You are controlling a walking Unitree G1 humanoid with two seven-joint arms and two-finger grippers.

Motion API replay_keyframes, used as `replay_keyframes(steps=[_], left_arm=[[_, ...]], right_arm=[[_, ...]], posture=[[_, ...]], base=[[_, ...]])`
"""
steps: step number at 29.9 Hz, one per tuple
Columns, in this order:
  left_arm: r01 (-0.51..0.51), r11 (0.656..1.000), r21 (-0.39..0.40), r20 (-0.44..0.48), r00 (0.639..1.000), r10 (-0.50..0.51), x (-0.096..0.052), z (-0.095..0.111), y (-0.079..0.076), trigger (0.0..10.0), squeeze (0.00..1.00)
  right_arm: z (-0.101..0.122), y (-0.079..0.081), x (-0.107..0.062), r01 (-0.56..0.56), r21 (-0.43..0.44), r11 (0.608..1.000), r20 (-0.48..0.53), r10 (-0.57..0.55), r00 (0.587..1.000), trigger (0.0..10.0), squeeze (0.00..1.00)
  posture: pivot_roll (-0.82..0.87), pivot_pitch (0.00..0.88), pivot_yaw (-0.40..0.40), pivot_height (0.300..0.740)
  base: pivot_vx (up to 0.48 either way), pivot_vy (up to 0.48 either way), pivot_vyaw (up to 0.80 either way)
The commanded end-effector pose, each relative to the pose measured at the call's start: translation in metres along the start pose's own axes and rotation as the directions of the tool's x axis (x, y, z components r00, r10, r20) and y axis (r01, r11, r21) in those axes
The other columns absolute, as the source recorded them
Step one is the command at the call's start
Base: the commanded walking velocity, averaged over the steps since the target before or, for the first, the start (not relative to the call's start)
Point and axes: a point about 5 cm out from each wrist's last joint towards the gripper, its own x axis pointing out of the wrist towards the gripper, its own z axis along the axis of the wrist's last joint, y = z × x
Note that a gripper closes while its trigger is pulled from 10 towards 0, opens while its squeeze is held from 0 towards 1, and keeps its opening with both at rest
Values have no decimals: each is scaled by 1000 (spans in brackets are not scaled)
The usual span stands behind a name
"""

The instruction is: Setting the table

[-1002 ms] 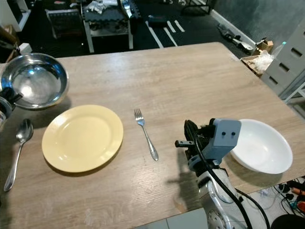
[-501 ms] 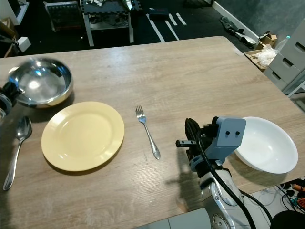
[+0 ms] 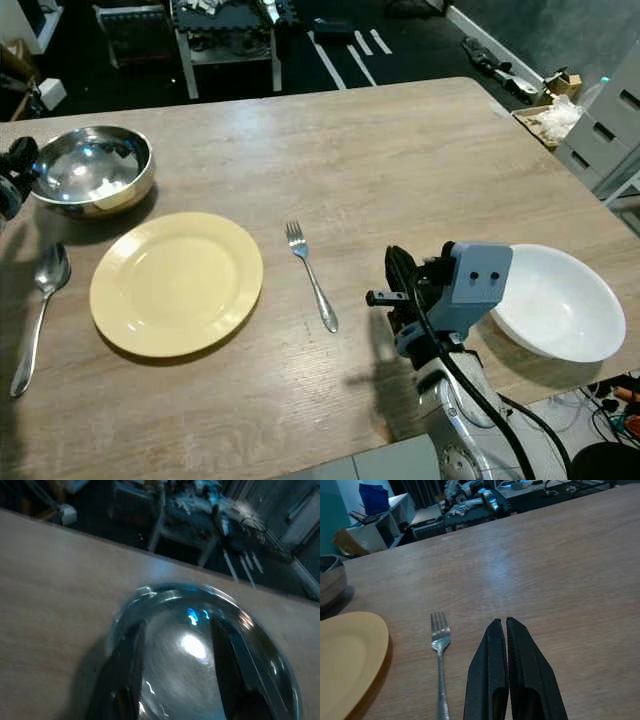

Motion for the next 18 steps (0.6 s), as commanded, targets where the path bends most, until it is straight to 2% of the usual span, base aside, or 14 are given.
replay_keyframes(steps=[1, 3, 5, 6, 7, 8, 9, 10, 11, 12, 13, 14, 16, 18], left_arm=[[5, 1000, 13, -25, 1000, -5, -8, -7, -6, 10000, 0], [83, 992, 97, -51, 996, -78, -26, -20, -28, 10000, 0], [220, 940, 260, -93, 975, -202, -43, -32, -52, 10000, 0], [220, 940, 260, -93, 975, -202, -43, -32, -52, 10000, 0], [251, 922, 294, -106, 967, -230, -47, -35, -57, 10000, 0], [366, 877, 312, -158, 930, -332, -55, -39, -70, 10000, 0], [366, 877, 312, -158, 930, -332, -55, -39, -70, 10000, 0], [567, 739, 363, -236, 823, -516, -72, -42, -93, 10000, 0], [567, 739, 363, -236, 823, -516, -72, -42, -93, 10000, 0], [620, 693, 366, -259, 784, -565, -78, -43, -99, 10000, 0], [643, 673, 365, -267, 765, -586, -80, -41, -102, 10000, 0], [643, 673, 365, -267, 765, -586, -80, -41, -102, 10000, 0], [596, 711, 374, -289, 803, -521, -78, -40, -98, 10000, 0], [570, 731, 374, -284, 821, -495, -77, -39, -96, 10000, 0]], right_arm=[[-4, -1, -2, 8, 8, 1000, -9, -8, 1000, 10000, 0], [-6, 0, 0, 7, 16, 1000, -5, -7, 1000, 10000, 0], [-8, 3, 2, 1, 26, 1000, -3, -1, 1000, 10000, 0], [-8, 3, 2, 1, 26, 1000, -3, -1, 1000, 10000, 0], [-8, 4, 2, 0, 28, 1000, -3, 0, 1000, 10000, 0], [-10, 5, 4, -1, 31, 1000, -4, 2, 1000, 10000, 0], [-10, 5, 4, -1, 31, 1000, -4, 2, 1000, 10000, 0], [-13, 6, 7, 6, 36, 999, -1, -6, 1000, 10000, 0], [-13, 6, 7, 6, 36, 999, -1, -6, 1000, 10000, 0], [-15, 6, 8, 11, 37, 999, 0, -11, 1000, 10000, 0], [-15, 6, 9, 17, 38, 999, 2, -17, 1000, 10000, 0], [-15, 6, 9, 17, 38, 999, 2, -17, 1000, 10000, 0], [-17, 5, 11, 20, 32, 999, 4, -21, 1000, 10000, 0], [-17, 5, 11, 21, 28, 999, 3, -22, 1000, 10000, 0]], posture=[[14, 263, 132, 740], [34, 239, 135, 740], [42, 227, 134, 740], [42, 227, 134, 740], [42, 227, 134, 740], [49, 218, 134, 740], [49, 218, 134, 740], [62, 199, 132, 740], [62, 199, 132, 740], [66, 192, 132, 740], [66, 192, 132, 740], [66, 192, 132, 740], [66, 179, 133, 740], [62, 174, 132, 740]], base=[[0, 0, 0], [0, 0, 0], [0, 0, 0], [0, 0, 0], [0, 0, 0], [0, 0, 0], [0, 0, 0], [0, 0, 0], [0, 0, 0], [0, 0, 0], [0, 0, 0], [0, 0, 0], [0, 0, 0], [0, 0, 0]])
